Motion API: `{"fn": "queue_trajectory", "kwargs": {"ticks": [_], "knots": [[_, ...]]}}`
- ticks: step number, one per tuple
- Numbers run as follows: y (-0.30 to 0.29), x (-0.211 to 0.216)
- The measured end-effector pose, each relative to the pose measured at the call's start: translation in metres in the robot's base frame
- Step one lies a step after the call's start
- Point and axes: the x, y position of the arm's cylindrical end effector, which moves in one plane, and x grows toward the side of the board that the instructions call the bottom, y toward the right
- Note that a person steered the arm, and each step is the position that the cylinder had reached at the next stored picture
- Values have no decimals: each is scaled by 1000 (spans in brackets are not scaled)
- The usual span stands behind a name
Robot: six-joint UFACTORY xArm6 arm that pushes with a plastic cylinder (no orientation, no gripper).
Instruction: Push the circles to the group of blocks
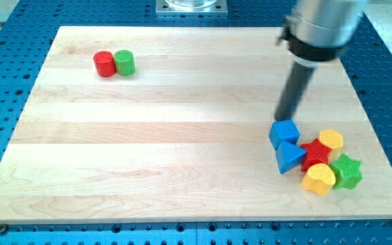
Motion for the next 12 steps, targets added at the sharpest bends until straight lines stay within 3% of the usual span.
{"fn": "queue_trajectory", "kwargs": {"ticks": [2, 3, 4, 6, 8, 9, 10, 12], "knots": [[-215, 4], [-334, -22], [-375, -76], [-345, -114], [-205, -109], [-219, -126], [-174, -117], [-60, -15]]}}
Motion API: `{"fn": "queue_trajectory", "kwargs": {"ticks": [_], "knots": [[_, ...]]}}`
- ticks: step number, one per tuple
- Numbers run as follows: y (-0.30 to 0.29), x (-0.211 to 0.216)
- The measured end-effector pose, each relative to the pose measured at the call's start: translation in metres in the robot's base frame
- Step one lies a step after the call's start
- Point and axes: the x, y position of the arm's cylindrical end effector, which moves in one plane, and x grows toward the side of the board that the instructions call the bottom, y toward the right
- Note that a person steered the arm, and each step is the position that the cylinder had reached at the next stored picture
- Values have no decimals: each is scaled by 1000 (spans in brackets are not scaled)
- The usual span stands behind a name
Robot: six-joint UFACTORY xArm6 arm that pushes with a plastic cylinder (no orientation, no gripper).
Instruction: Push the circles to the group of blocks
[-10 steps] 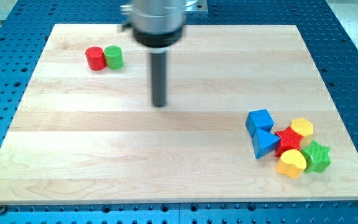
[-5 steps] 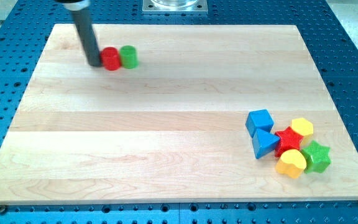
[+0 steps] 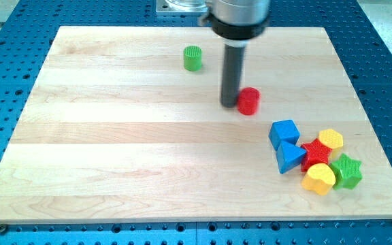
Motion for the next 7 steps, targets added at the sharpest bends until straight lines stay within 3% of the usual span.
{"fn": "queue_trajectory", "kwargs": {"ticks": [1, 3, 5, 7], "knots": [[-8, -17], [77, 18], [87, 43], [-119, -95]]}}
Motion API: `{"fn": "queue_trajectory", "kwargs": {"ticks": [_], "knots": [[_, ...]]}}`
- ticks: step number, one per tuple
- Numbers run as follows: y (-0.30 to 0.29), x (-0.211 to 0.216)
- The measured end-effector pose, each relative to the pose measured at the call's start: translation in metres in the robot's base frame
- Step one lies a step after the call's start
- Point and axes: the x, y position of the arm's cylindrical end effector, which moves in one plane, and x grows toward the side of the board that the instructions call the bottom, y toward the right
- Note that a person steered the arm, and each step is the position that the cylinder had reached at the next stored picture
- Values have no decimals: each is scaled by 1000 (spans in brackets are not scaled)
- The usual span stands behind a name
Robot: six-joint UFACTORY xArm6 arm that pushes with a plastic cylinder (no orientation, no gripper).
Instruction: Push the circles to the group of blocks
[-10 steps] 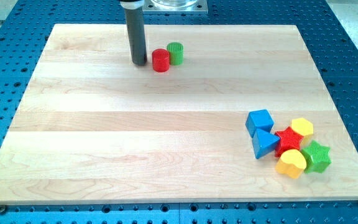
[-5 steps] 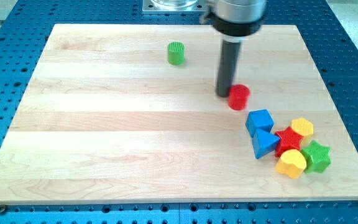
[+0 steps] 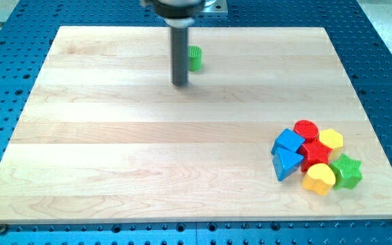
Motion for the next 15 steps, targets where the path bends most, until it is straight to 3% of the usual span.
{"fn": "queue_trajectory", "kwargs": {"ticks": [1, 2, 3, 4, 5, 6, 7, 8, 9, 11, 13, 15], "knots": [[-13, -55], [41, -47], [108, 8], [139, 77], [136, 18], [86, -4], [83, 51], [142, 127], [111, 63], [91, 117], [177, 158], [117, 150]]}}
